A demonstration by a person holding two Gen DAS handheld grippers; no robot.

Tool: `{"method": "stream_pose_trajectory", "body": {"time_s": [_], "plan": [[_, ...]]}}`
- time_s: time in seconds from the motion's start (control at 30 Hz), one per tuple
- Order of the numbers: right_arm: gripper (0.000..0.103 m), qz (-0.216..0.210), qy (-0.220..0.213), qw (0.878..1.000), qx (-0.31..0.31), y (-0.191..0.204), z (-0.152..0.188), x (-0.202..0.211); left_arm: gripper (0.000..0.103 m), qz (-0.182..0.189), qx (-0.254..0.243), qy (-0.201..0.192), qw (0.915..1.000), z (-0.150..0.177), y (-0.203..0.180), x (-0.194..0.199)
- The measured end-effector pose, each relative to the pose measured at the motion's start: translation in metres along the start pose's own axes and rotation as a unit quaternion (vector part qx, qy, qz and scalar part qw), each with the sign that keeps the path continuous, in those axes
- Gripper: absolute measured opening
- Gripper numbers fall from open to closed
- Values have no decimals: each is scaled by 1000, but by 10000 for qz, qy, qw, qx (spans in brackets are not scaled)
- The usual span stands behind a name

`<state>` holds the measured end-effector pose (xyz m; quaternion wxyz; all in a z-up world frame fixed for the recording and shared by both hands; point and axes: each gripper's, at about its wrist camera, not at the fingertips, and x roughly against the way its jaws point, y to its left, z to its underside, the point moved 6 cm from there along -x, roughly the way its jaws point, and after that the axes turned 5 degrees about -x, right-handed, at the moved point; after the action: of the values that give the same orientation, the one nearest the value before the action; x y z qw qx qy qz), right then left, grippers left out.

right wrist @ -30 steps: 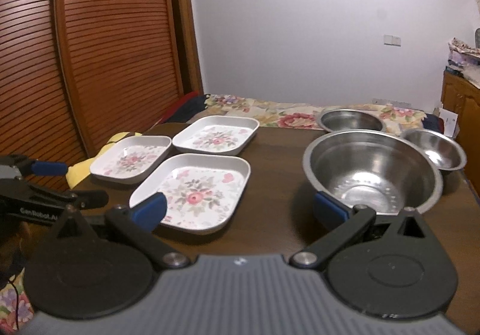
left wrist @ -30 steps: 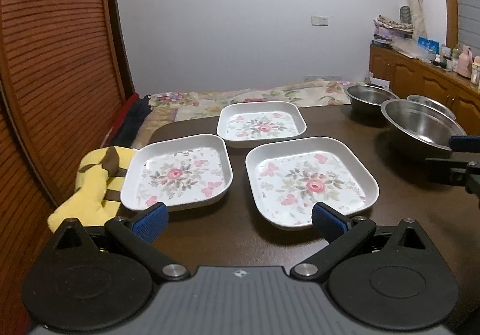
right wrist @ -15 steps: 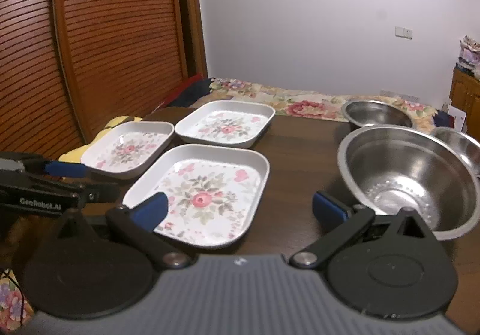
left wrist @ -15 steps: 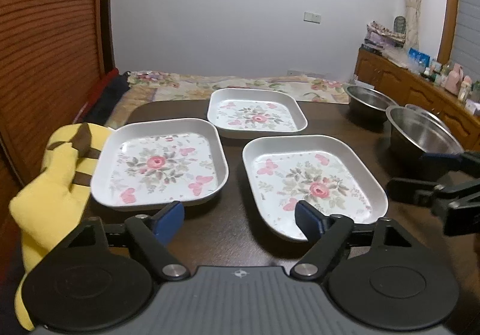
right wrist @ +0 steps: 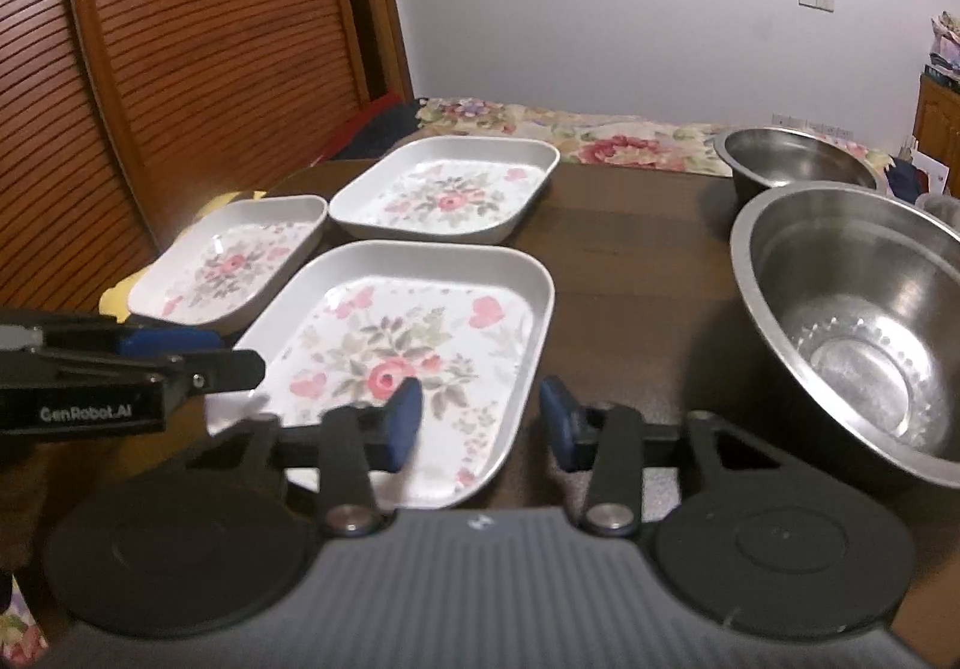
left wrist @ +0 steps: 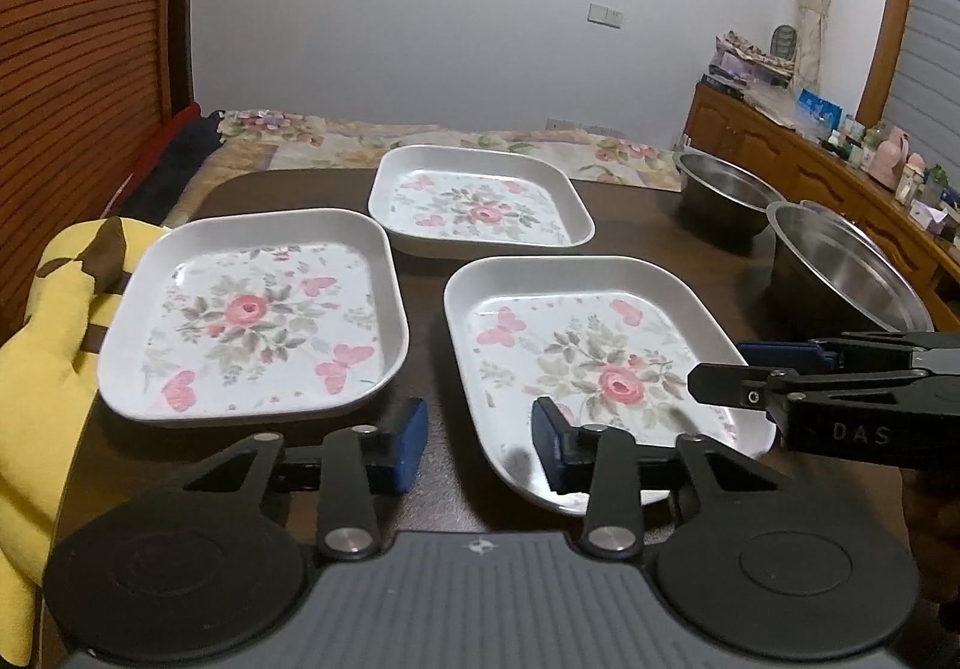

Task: Organize plates and bowls

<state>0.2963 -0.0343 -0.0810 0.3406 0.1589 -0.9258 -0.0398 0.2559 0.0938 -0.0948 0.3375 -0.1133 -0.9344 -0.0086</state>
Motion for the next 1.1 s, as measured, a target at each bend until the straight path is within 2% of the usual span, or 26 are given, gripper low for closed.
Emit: {"method": "stream_pose_trajectory", "body": {"time_s": [0.17,0.23,0.33,0.47,0.77,1.1], "plan": [[37,68,-1,10000,-17,-3,-1,-5,27,8,36,94,9999,0,0,-9],[29,78,-3,10000,-15,-4,-2,-7,23,-20,51,120,9999,-1,1,-12],[22,97,42,9999,-59,-7,-1,-11,18,3,86,110,9999,-2,2,-14],[20,63,75,9999,-97,-9,0,-12,11,52,132,97,9999,-3,4,-16],[19,-161,126,9993,-327,-13,4,-2,10,158,185,117,9996,2,-2,3],[19,-302,-56,9988,-383,-2,24,42,11,247,127,-125,9995,19,-19,49]]}}
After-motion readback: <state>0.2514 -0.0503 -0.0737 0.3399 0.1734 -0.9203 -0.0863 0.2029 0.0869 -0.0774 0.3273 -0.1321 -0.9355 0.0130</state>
